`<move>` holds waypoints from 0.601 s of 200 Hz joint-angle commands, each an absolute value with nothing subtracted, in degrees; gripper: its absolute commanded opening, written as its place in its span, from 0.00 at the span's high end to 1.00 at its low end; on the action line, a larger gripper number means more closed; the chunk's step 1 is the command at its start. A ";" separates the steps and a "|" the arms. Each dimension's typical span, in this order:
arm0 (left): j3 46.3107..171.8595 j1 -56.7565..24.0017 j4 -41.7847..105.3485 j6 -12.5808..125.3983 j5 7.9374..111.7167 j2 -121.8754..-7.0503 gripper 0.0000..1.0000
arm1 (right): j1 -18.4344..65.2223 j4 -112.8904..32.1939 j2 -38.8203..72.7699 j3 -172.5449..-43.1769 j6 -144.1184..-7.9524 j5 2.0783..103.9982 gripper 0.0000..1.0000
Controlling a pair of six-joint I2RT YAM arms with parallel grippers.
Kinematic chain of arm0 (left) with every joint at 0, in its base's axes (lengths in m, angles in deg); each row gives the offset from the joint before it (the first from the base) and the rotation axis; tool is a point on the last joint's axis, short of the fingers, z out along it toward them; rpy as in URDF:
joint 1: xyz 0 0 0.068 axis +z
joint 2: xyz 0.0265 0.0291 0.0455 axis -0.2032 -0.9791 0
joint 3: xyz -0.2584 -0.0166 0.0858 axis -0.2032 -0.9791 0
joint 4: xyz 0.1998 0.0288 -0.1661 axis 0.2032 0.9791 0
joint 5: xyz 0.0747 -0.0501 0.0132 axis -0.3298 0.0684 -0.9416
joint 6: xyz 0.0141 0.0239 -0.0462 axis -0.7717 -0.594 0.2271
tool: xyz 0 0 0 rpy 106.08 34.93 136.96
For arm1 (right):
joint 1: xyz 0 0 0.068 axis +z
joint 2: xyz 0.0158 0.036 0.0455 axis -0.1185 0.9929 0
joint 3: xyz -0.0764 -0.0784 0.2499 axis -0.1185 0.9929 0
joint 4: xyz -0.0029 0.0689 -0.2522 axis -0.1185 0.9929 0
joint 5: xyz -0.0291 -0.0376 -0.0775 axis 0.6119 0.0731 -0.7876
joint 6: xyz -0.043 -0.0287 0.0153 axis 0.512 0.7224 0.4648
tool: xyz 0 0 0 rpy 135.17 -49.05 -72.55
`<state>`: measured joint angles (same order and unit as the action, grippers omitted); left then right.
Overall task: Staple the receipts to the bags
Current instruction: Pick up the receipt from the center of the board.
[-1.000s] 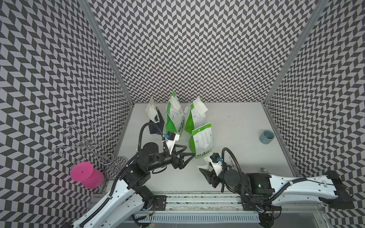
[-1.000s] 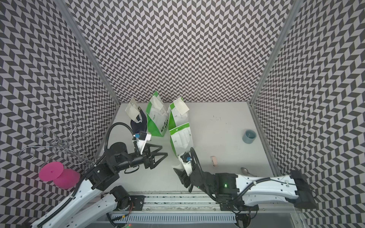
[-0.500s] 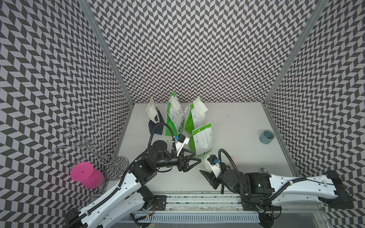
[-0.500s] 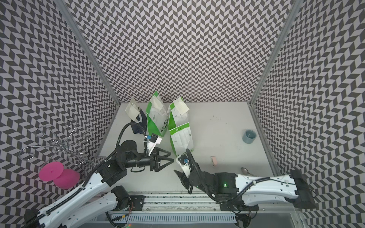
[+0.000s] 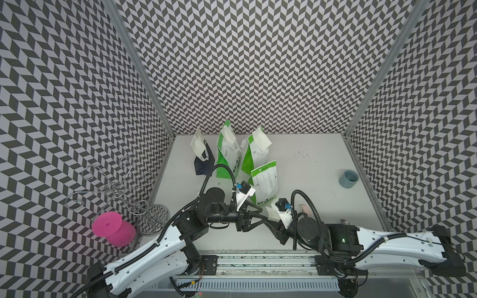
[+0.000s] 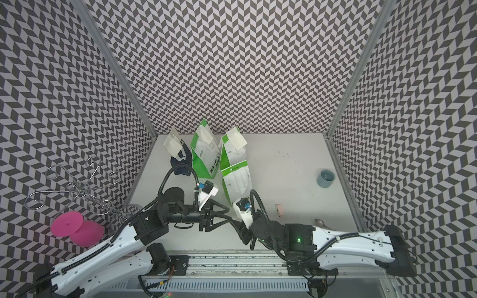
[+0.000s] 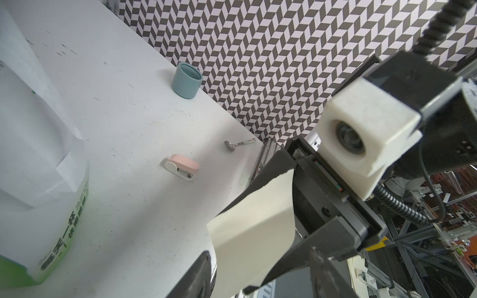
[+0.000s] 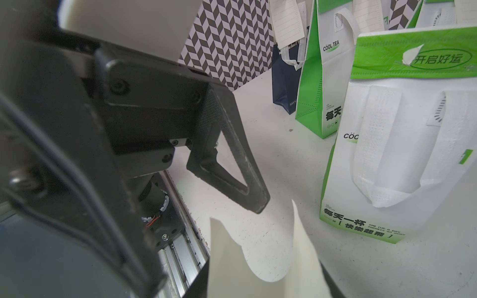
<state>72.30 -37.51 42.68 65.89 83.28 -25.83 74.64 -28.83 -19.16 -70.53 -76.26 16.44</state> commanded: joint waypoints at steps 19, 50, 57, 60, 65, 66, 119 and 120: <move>71.06 -38.77 38.74 66.70 83.28 -26.34 0.50 | 74.39 -32.03 -20.78 -70.14 -77.17 16.81 0.57; 70.70 -39.41 37.68 67.36 82.95 -26.14 0.70 | 74.40 -32.18 -21.06 -70.07 -77.34 16.53 0.57; 70.70 -39.43 37.59 67.40 82.78 -26.06 0.74 | 74.41 -32.17 -21.02 -70.08 -77.28 16.60 0.57; 70.70 -39.41 37.62 67.40 82.67 -25.93 0.75 | 74.36 -32.23 -21.01 -70.07 -77.24 16.54 0.57; 70.70 -39.40 37.62 67.48 82.44 -25.78 0.77 | 74.45 -32.27 -20.88 -69.97 -77.33 16.52 0.57; 70.70 -39.41 37.63 67.44 82.38 -25.77 0.78 | 74.38 -32.28 -20.90 -69.96 -77.35 16.52 0.57; 70.54 -39.37 36.28 68.84 82.58 -23.87 1.00 | 74.34 -32.34 -21.32 -69.86 -77.72 16.04 0.57; 70.53 -39.40 36.21 68.87 82.53 -23.77 1.00 | 74.33 -32.31 -21.34 -69.86 -77.77 16.01 0.57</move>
<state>70.74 -39.22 39.06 67.74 82.60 -25.39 74.64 -29.24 -20.10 -70.40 -77.15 16.64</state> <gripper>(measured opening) 0.056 0.431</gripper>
